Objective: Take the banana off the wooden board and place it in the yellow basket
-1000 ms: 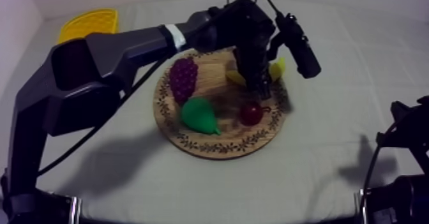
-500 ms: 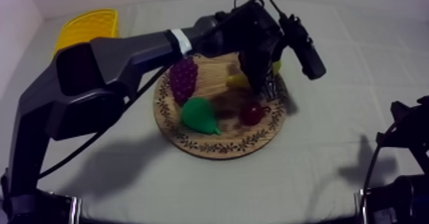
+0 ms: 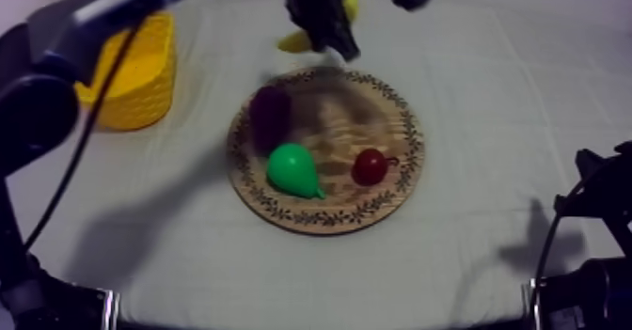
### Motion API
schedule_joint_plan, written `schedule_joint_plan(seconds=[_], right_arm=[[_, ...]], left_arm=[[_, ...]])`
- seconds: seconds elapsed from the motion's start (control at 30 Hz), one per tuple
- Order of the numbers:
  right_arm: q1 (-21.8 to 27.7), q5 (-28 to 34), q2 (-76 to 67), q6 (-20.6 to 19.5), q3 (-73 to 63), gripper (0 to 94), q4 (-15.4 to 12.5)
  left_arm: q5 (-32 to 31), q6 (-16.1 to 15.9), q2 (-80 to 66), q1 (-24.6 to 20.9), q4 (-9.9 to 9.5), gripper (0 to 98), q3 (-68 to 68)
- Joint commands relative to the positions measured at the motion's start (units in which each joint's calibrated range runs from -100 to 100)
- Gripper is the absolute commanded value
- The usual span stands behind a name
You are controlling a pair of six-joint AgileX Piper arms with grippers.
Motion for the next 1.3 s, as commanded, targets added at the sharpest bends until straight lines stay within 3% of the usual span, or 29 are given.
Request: schedule_joint_plan(seconds=[0.0, 0.27, 0.63, 0.87, 1.27], right_arm=[[0.0, 0.0, 0.0, 0.0, 0.0, 0.3, 0.0], [0.0, 0.0, 0.0, 0.0, 0.0, 0.3, 0.0], [0.0, 0.0, 0.0, 0.0, 0.0, 0.3, 0.0], [0.0, 0.0, 0.0, 0.0, 0.0, 0.3, 0.0], [0.0, 0.0, 0.0, 0.0, 0.0, 0.3, 0.0]], left_arm=[[0.4, 0.1, -5.9, -2.8, -0.78, 30.9, 2.6], [-0.7, 0.3, -16.5, -12.9, -1.40, 31.4, 12.4], [-9.7, 0.9, -22.4, -24.2, -0.66, 32.8, 30.3], [-15.6, 2.7, -21.8, -27.1, -0.25, 32.6, 40.4], [-20.5, 5.0, -19.1, -27.4, 1.13, 32.1, 45.0]])
